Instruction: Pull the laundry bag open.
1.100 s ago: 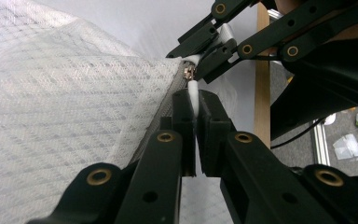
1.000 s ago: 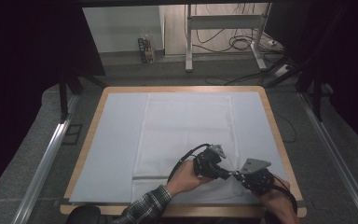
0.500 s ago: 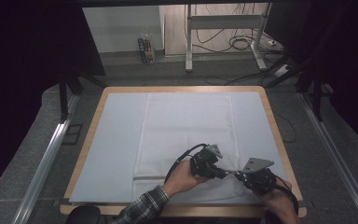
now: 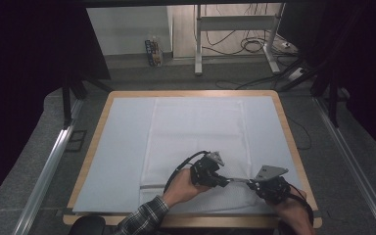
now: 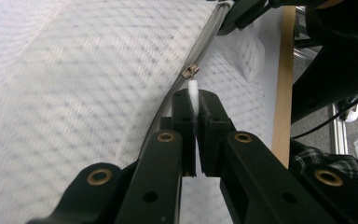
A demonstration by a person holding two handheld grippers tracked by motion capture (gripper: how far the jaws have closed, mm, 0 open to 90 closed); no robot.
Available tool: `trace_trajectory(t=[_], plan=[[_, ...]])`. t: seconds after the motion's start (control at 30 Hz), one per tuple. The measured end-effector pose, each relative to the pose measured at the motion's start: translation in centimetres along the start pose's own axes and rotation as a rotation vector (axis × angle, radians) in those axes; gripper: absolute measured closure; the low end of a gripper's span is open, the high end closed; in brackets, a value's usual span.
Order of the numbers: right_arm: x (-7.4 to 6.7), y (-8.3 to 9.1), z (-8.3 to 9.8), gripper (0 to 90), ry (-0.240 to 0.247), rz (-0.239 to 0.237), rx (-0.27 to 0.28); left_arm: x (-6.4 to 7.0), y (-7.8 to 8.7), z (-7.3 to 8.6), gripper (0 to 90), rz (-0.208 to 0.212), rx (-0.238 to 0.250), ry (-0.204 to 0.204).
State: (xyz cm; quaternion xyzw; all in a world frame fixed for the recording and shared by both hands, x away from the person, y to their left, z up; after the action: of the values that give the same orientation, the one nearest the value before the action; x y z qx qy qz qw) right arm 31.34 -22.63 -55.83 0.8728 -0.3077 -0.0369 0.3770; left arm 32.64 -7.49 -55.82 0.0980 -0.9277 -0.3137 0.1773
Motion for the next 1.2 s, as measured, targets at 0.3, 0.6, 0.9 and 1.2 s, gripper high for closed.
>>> trace_trajectory(t=[0.3,0.6,0.9,1.2], plan=[[0.0,0.0,0.0,84.9,-0.014,-0.006,0.002,-0.3,1.1,0.8,87.5,-0.024,-0.011,-0.008],[0.0,0.0,0.0,84.8,-0.021,-0.008,0.005,-0.5,2.3,1.7,87.6,-0.034,0.01,0.027],[0.0,0.0,0.0,84.8,-0.016,-0.01,0.007,-0.7,3.3,2.6,87.5,-0.044,0.026,0.051],[-0.1,0.0,-0.1,84.8,-0.012,-0.013,0.011,-1.0,4.5,3.7,87.5,-0.057,0.04,0.076]])
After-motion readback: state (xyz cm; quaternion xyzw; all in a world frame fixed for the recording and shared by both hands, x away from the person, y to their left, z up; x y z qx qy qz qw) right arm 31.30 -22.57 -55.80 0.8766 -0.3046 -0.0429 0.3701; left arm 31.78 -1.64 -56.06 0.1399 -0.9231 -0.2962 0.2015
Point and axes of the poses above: each handheld gripper's, and its own axes: y roughly backward along the jaws, z roughly out of its underside, x roughly to its right, the point moved 8 cm from there along -y, roughly forward along the jaws, and after that the axes turned 8 degrees about x, right-handed, at the moved point
